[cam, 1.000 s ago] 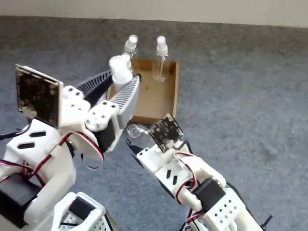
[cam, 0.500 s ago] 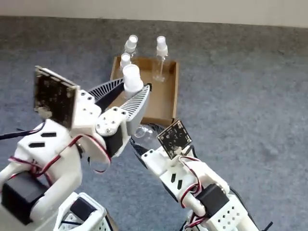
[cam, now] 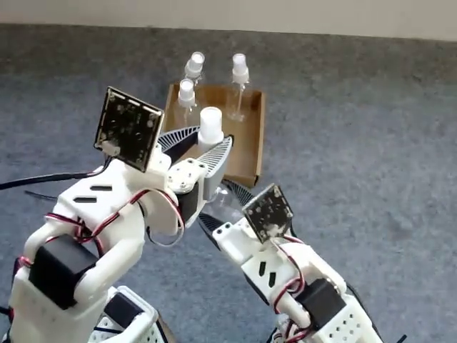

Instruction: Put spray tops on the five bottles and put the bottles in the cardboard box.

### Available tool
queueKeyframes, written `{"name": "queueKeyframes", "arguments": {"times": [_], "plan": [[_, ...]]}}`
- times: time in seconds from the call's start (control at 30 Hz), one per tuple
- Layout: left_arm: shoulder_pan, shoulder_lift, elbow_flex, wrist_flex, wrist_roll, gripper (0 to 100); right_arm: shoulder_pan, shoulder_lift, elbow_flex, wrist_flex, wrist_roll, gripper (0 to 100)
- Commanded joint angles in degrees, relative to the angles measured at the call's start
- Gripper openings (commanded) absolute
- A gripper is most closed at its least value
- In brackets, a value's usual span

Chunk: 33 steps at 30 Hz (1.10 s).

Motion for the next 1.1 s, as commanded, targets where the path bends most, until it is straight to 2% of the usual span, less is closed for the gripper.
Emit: {"name": "queueKeyframes", "arguments": {"times": [0.0,0.13,0.3,0.43,0.5,0.57,0.67,0.87,1.07], "plan": [[-0.7,-0.7,-0.2,-1.4,0.1,0,0.7,-5.8,-0.3,-1.3,-0.2,0.4],[-3.9,-0.7,0.7,-0.9,0.1,0,0.6,-9.2,-0.3,-1.3,-0.1,0.4],[-3.6,-0.7,4.3,2.5,-0.2,0,0.7,-9.6,-0.3,-1.3,-0.1,0.4],[-3.6,-0.8,6.6,5.7,-6.6,0,2.3,-9.5,-0.3,-1.5,-0.7,0.4],[-3.6,-0.8,7.3,6.9,-8.8,0,3.5,-9.5,-0.3,-1.6,-4.1,0.4],[-3.6,-0.8,7.6,7.6,-9.9,0,4.1,-9.5,-0.5,-1.6,-7.3,0.4],[-3.6,-0.8,7.2,8.9,-10.1,1,4.2,-9.5,-0.7,-1.6,-7.3,0.4],[-3.6,-0.8,7.6,9.3,-10.0,15,4.4,-9.4,-0.4,-3.8,-7.5,0.4],[-3.7,-0.8,4.3,10.6,-10.0,17,4.4,-2.8,-0.8,-4.0,-7.7,0.4]]}}
